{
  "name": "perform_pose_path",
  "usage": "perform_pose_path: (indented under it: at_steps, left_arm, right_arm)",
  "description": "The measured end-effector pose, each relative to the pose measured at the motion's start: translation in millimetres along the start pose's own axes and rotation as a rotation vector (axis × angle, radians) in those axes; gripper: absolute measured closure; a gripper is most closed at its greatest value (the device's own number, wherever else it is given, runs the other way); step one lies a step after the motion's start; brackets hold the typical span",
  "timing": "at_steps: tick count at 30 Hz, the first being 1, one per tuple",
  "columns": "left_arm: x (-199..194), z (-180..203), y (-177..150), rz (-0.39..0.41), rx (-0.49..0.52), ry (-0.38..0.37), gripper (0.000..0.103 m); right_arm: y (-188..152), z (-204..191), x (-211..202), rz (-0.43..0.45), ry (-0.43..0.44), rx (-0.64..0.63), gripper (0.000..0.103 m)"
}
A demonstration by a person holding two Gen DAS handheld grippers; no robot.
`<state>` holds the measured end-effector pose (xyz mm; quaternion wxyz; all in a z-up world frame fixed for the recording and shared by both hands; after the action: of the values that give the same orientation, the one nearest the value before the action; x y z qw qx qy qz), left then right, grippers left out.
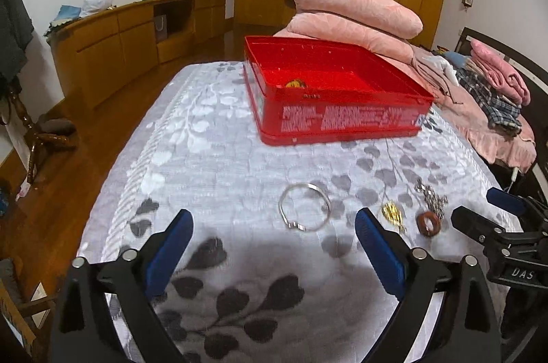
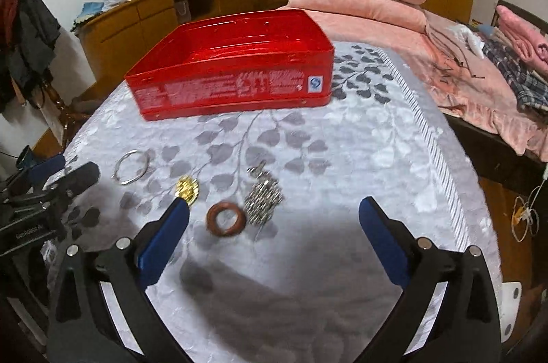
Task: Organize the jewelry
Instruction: 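Withdraw both tools from the tin toward the silver ring and brown ring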
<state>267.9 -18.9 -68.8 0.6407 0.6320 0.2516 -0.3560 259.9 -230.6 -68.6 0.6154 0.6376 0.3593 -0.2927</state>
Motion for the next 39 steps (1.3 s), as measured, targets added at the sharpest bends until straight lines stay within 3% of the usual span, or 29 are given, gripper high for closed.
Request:
perform_pose_path:
  at_steps: [12,13,14,16,23,39]
  left_arm:
    - [-4,-4,-19,-0.018,0.008,0.036,0.009]
    - [-4,-5,-20,-0.019,0.007,0.038,0.009]
    - [-4,-6,-20,-0.02,0.004,0.038,0.009]
    - [-4,-8,-19,-0.02,-0.005,0.037,0.009]
    - [-1,-11,-18,-0.022,-0.013,0.034,0.009]
    - [10,-6,-14,-0.052,-0.01,0.01,0.009]
  right_arm:
    - [-23,-14,0,-0.031,0.051,0.006,0.008]
    - [-23,-17,0,-0.031,0.063,0.002,0.014]
    - [-23,-20,1,-0.036,0.077,-0.004,0.027]
    - [-24,-25,5,-0.062,0.11,-0.006,0.039]
    - [-22,-33,17,-0.104,0.14,-0.012,0.07]
    - [-5,-35,32,-0.106,0.111,-0.037,0.074]
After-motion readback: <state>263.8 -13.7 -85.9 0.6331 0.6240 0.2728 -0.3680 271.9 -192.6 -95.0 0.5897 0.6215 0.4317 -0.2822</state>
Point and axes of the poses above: each gripper's, at about its wrist camera, not at the fingertips, and x roughly the way its jaws point, z to its right, y to its top, the point moved 7 cm from there along x, roughly the way its jaws point, and after that the axes turned 7 degrees about -z, right-handed, at the moved point
